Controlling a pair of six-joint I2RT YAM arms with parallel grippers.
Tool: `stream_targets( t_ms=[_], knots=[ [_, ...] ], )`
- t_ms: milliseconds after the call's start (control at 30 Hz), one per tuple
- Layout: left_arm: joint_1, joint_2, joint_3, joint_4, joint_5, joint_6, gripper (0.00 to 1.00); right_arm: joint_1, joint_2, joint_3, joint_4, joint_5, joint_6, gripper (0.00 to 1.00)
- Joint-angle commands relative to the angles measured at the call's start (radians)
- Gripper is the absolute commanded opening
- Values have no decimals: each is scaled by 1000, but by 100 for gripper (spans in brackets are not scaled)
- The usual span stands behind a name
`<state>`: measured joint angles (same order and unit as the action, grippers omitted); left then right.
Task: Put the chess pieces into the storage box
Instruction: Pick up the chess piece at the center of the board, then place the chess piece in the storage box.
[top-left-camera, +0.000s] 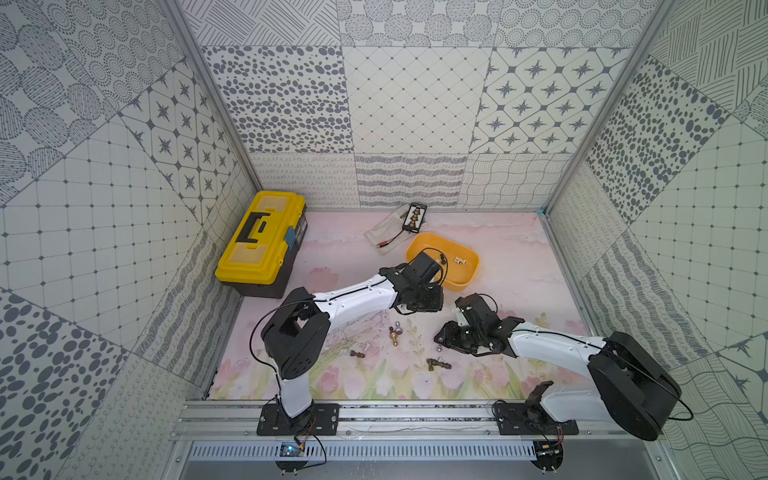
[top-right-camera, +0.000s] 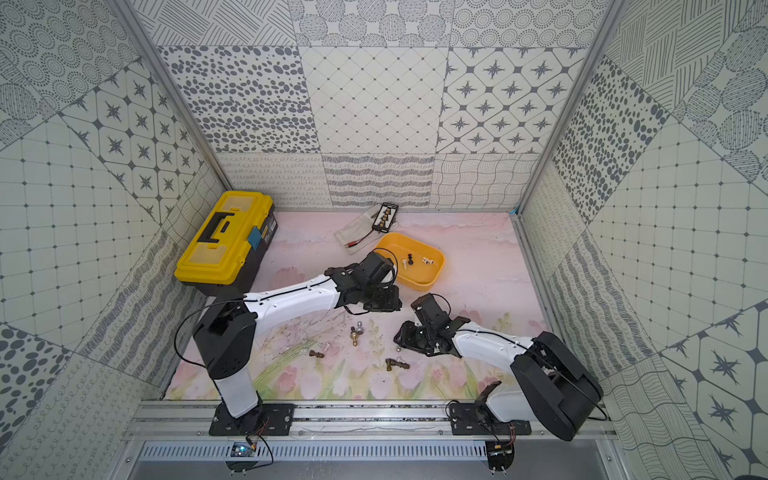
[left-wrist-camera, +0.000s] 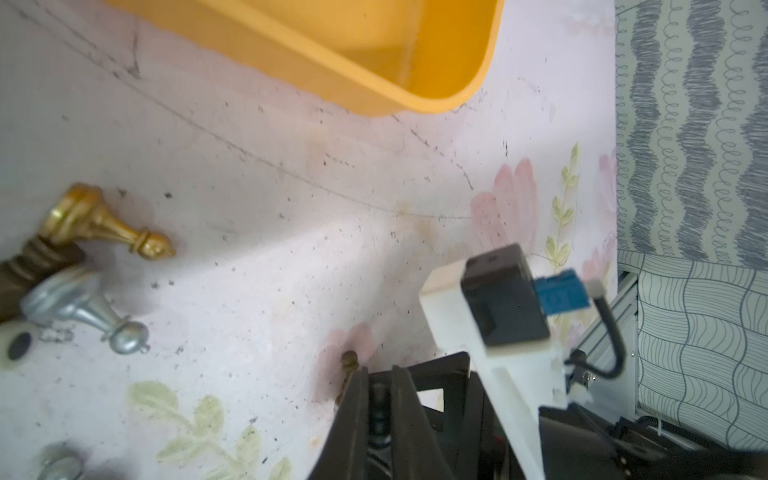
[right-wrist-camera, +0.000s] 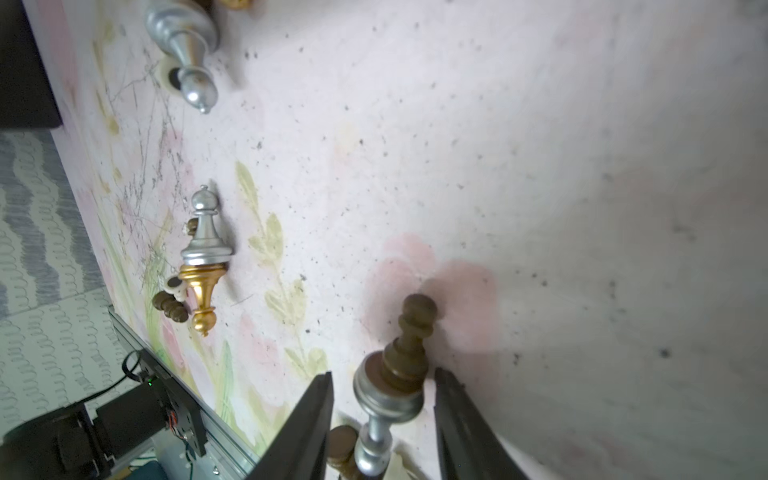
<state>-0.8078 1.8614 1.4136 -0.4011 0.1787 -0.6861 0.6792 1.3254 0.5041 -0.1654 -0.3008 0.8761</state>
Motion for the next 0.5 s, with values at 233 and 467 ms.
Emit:
stream_targets(
  t_ms=[233,467],
  knots=[
    [81,408,628,-259,-188,246,0,-1,-47,28,-18,38,-51,53],
    [111,610,902,-284,-192,267,4,-16,-112,27,-53,97,-61,54]
  ],
)
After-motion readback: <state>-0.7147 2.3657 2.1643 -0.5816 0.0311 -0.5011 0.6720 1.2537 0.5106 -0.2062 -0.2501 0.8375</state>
